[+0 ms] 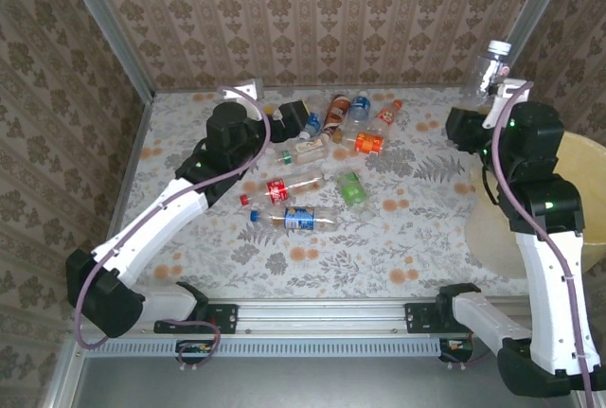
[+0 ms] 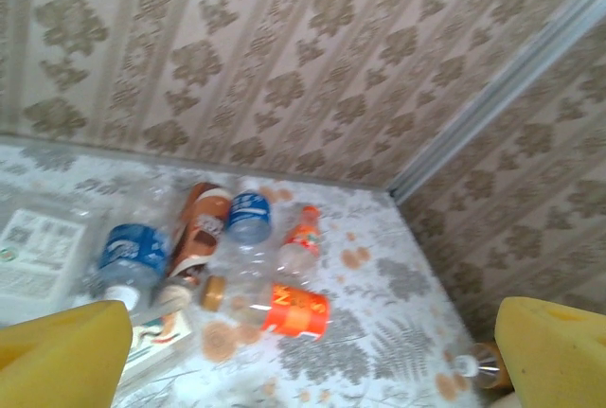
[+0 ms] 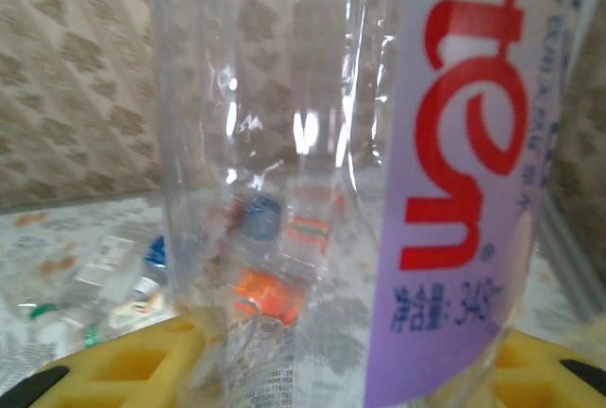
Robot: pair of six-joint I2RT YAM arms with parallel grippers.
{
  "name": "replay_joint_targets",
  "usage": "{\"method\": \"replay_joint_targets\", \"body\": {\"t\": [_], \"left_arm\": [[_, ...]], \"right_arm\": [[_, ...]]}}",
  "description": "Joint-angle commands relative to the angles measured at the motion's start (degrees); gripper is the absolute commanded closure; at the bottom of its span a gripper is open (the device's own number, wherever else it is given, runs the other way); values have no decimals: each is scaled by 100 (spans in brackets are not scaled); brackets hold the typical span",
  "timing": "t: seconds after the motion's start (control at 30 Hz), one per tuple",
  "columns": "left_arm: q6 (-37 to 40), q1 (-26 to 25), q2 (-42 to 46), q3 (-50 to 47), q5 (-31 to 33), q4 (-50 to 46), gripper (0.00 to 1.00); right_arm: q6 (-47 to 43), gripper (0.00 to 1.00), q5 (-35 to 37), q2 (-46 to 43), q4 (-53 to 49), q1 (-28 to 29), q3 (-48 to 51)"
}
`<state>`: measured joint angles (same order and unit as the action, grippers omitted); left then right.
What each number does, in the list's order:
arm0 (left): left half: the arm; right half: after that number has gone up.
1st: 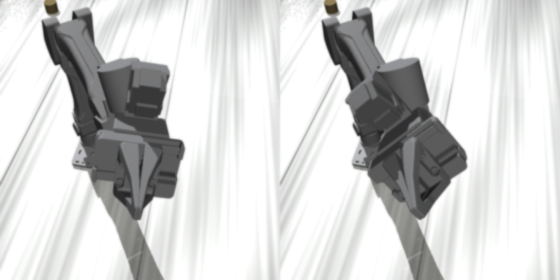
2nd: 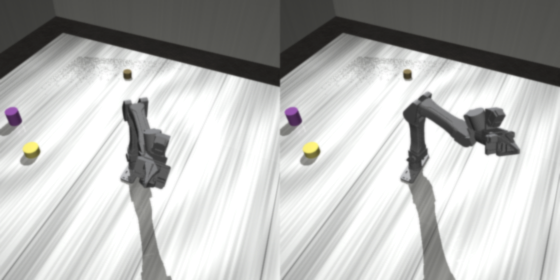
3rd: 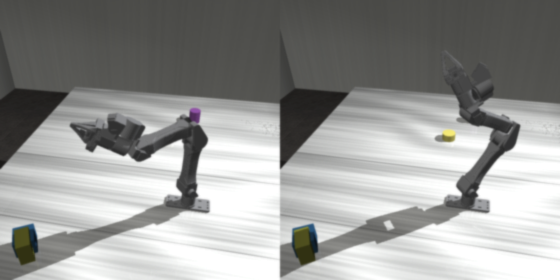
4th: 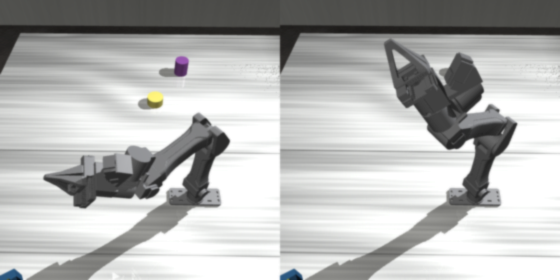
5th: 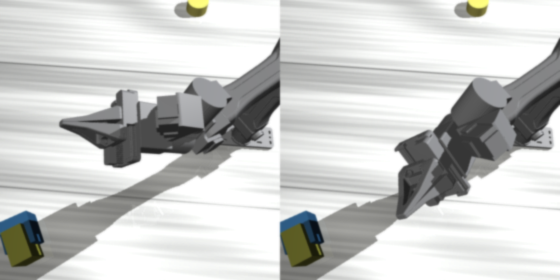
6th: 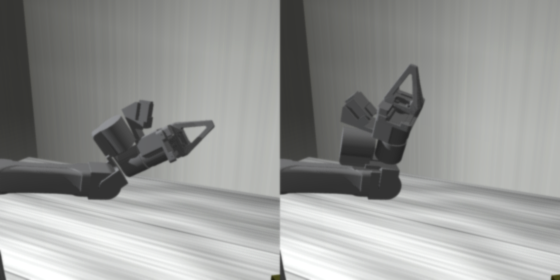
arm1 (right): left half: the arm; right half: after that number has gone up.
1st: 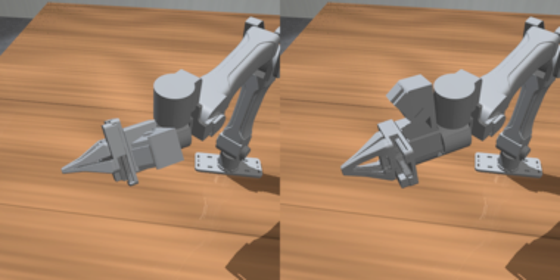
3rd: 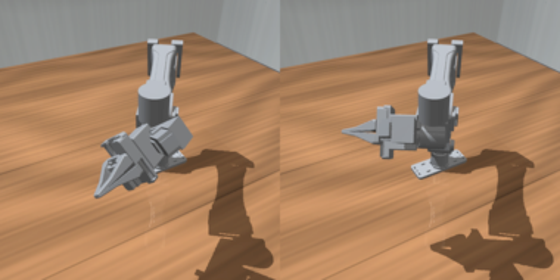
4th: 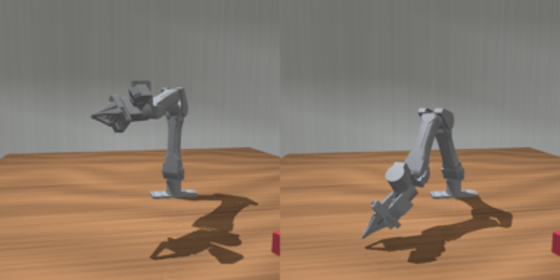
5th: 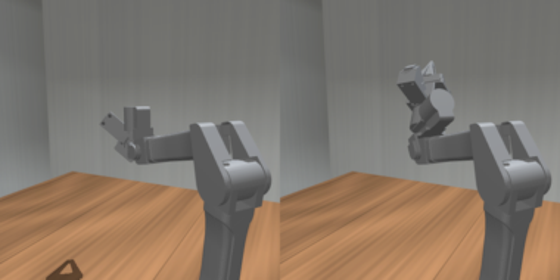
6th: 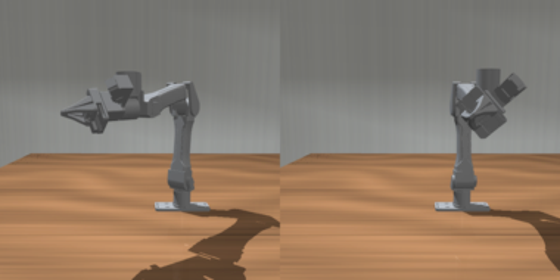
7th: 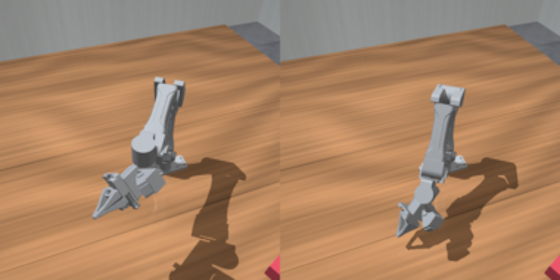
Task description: Put the plastic bottles in the bin
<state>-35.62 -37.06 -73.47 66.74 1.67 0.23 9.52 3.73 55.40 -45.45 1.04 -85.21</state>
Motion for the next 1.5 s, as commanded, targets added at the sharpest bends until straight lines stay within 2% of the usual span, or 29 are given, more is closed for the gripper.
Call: {"method": "replay_joint_targets", "body": {"t": [0.0, 0.1, 0.2, 0.3, 0.43, 0.6, 0.8, 1.07, 1.23, 1.47], "left_arm": [[256, -11, -88, 100, 430, -291, 0], [283, -3, -285, 290, 414, -521, 0], [270, 21, -471, 404, 323, -590, 0], [111, 58, -656, 406, 24, -391, 0], [20, 85, -992, 650, -377, -462, 0], [49, 96, -1208, 850, -605, -490, 0], [-45, 94, -1228, 876, -499, -578, 0], [-121, 94, -1026, 699, -60, -749, 0], [-214, 97, -918, 580, 310, -849, 0], [-261, 103, -917, 573, 470, -997, 0]], "right_arm": [[-405, 51, 640, 147, -1567, -674, -365], [-575, 50, 929, 138, -2003, -1648, -468], [-613, 49, 1041, 108, -1972, -2568, -215], [-612, 48, 461, 27, -1641, -3220, 212], [-424, 48, -22, 128, -1345, -3657, 590], [103, 48, -1106, 180, -875, -3653, 982], [416, 48, -1701, 363, -320, -3423, 1438], [583, 45, -1776, 599, 157, -3079, 1565], [597, 40, -1929, 665, 299, -3009, 1661], [616, 27, -1734, 577, 353, -2980, 1670]]}}
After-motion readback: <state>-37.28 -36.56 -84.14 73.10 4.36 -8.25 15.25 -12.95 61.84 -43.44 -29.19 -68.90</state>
